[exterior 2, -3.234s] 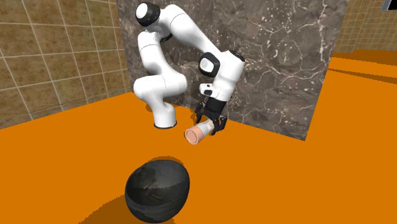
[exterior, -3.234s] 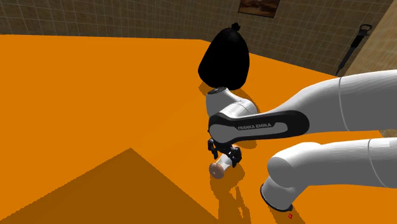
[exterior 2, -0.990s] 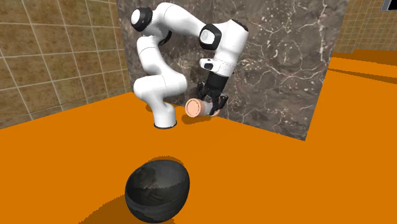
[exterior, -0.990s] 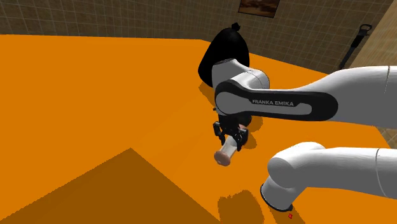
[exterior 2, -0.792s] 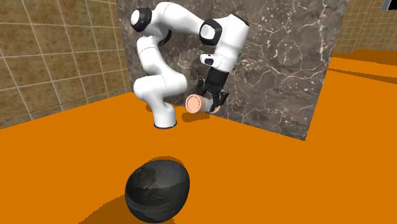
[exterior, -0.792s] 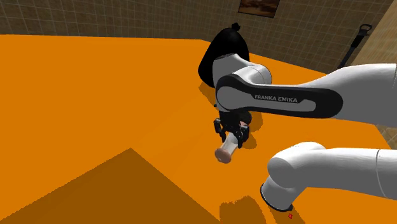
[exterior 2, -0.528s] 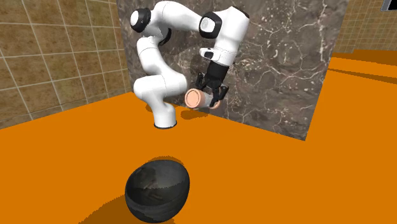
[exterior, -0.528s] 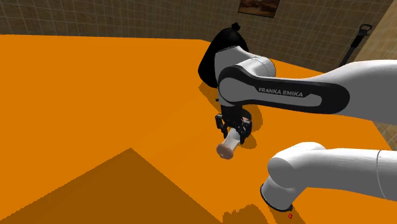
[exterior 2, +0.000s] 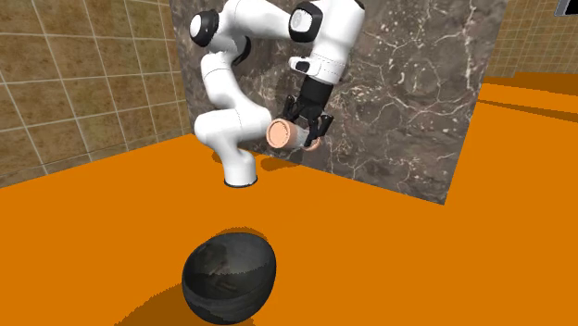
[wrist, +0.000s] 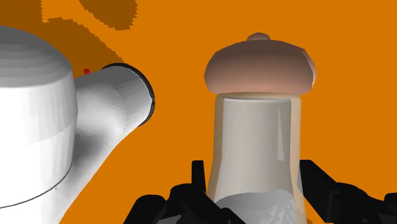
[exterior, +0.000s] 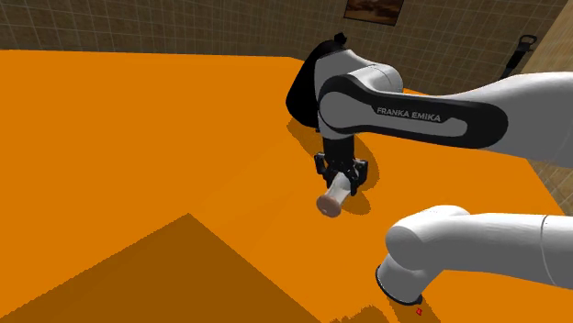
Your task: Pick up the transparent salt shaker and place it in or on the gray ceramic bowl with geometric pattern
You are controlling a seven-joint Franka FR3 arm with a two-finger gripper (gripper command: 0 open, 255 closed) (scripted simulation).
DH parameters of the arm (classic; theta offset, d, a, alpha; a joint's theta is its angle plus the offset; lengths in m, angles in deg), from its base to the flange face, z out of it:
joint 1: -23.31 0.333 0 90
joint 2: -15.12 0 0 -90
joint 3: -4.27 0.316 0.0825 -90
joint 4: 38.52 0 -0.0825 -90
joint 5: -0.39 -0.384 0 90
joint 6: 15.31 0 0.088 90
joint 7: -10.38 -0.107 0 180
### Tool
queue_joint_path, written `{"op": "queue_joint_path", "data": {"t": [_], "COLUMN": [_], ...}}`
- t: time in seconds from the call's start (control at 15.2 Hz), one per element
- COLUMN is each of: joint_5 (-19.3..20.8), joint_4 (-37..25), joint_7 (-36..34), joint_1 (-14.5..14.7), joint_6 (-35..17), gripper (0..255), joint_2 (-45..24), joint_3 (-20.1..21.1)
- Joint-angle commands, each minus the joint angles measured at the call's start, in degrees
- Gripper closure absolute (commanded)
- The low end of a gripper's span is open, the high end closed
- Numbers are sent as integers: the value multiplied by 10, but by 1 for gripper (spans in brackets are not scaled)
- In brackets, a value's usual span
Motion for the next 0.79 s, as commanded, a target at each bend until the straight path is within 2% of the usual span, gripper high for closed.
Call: {"op": "queue_joint_path", "data": {"t": [0.0, 0.73], "joint_5": [25, 146], "joint_4": [-5, -65], "joint_7": [22, 126], "joint_1": [-16, -111], "joint_6": [-11, -107], "gripper": [255, 255], "joint_2": [-15, -156], "joint_3": [-19, -107]}}
